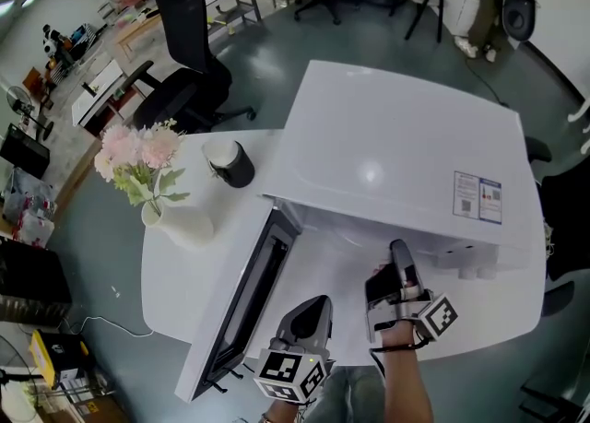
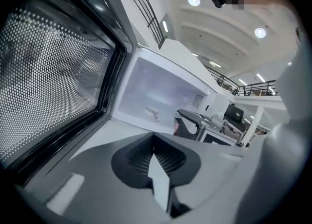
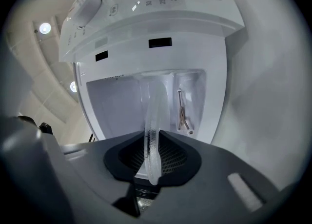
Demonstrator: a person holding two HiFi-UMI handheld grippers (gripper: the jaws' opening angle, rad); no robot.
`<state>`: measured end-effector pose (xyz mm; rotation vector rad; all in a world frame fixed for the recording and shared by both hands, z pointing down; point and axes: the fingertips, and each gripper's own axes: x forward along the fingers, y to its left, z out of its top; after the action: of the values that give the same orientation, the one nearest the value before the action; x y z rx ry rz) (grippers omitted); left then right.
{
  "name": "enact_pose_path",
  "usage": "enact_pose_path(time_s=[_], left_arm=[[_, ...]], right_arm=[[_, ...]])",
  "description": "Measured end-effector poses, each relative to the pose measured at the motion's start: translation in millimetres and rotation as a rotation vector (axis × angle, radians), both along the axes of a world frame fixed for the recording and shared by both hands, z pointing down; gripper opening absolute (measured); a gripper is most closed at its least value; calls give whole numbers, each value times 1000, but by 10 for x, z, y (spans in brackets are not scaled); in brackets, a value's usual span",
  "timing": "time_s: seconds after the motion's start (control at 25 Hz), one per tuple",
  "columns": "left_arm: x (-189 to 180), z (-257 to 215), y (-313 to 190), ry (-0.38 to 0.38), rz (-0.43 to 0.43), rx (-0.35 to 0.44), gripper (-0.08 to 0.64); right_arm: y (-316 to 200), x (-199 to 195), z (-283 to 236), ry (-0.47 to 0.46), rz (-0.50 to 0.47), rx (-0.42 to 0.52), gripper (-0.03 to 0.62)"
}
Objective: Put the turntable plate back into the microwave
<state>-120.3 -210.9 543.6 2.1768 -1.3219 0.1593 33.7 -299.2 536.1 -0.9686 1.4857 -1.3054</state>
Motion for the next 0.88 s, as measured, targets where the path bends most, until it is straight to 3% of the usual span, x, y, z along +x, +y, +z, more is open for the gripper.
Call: enact_pose_path(time_s=[0.88], left_arm=[[49, 96, -170, -9, 8, -13, 0]], right_arm=[[-349, 39, 99, -16, 42, -26, 63]])
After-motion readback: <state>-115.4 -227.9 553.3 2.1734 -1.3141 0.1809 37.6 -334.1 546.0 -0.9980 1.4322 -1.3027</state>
